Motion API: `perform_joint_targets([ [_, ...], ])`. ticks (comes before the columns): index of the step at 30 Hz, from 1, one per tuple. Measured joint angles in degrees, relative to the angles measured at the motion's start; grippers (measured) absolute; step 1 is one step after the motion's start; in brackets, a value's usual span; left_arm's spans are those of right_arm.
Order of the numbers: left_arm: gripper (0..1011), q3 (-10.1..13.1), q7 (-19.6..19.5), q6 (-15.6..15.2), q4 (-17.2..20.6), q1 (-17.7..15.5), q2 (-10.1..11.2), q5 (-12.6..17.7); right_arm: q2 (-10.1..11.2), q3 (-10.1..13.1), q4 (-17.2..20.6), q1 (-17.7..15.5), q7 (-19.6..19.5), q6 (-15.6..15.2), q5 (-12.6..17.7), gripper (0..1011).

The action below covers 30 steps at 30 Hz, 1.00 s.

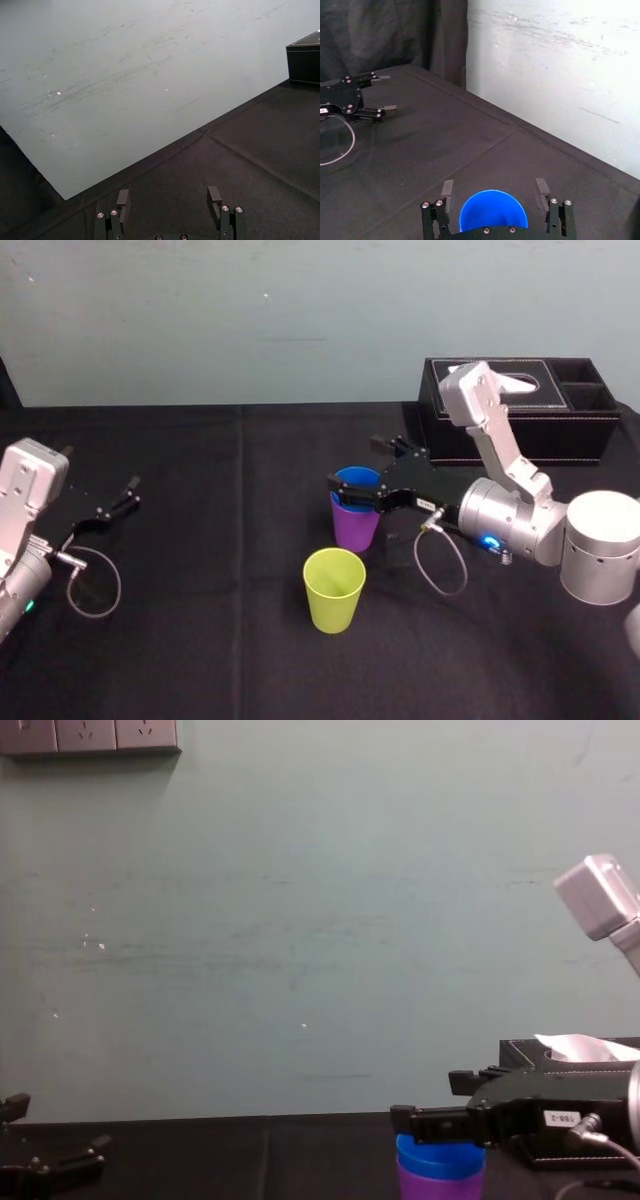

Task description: Stack the three plastic cups sequentially using one hand.

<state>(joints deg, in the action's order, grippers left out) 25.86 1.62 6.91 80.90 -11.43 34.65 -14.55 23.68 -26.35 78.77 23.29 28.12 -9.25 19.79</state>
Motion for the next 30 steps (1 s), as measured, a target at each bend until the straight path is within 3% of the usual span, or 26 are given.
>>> perform_joint_targets([
  [7, 1010, 0.0, 0.0, 0.0, 0.0, 0.0, 0.0, 0.0, 2.82, 1.62, 4.07, -2.76, 0.7, 0.73, 1.52, 1004],
  [14, 1010, 0.0, 0.0, 0.0, 0.0, 0.0, 0.0, 0.0, 6.93, 3.97, 8.72, -7.0, 2.63, 2.53, 4.53, 1004],
  [19, 1010, 0.01, 0.0, 0.0, 0.0, 0.0, 0.0, 0.0, 11.06, 5.65, 11.85, -11.7, 4.99, 5.43, 7.27, 1004],
  [23, 1010, 0.0, 0.0, 0.0, 0.0, 0.0, 0.0, 0.0, 13.3, 5.82, 12.63, -14.41, 6.29, 7.43, 8.11, 1004],
  [30, 1010, 0.01, 0.0, 0.0, 0.0, 0.0, 0.0, 0.0, 14.57, 4.76, 12.32, -16.65, 7.15, 9.98, 7.54, 1004],
])
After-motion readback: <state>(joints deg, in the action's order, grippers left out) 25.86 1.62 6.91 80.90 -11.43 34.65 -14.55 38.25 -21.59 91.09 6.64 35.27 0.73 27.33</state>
